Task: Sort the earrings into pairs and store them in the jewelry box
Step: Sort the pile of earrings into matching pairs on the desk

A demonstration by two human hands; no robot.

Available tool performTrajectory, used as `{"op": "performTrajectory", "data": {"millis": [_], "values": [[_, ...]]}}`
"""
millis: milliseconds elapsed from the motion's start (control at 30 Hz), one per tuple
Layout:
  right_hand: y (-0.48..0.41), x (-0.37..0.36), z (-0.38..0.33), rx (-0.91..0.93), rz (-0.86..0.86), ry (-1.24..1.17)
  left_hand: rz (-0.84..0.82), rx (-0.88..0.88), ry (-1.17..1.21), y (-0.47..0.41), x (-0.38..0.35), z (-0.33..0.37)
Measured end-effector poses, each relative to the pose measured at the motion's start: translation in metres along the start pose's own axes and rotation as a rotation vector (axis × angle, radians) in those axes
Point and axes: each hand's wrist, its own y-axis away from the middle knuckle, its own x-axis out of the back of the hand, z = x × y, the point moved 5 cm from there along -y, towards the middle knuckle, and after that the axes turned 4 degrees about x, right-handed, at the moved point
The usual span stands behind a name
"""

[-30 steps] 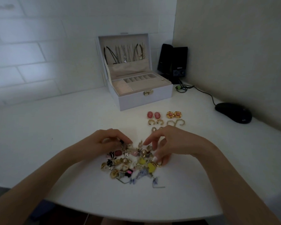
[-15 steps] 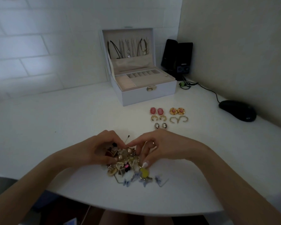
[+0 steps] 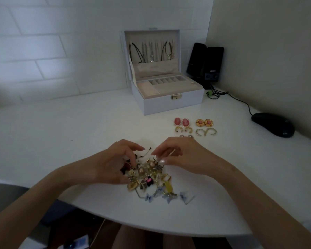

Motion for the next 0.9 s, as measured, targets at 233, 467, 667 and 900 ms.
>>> {"op": "performTrajectory", "data": {"millis": [233,467,667,900], "values": [[0.002,-0.008,-0.014,0.152,-0.056,-0.033,0.028,0.020,-0.110,0.010,-0.011,0.000],[0.003,-0.017,-0.014,0.203,-0.121,0.098,0.032,0.016,-0.098,0.012,-0.009,-0.002],[0.003,-0.012,-0.014,0.200,-0.104,0.073,0.178,0.044,0.122,0.015,-0.001,-0.009],[0.002,-0.019,-0.010,0.252,-0.082,0.197,0.251,0.060,0.106,0.017,-0.002,-0.002]]}}
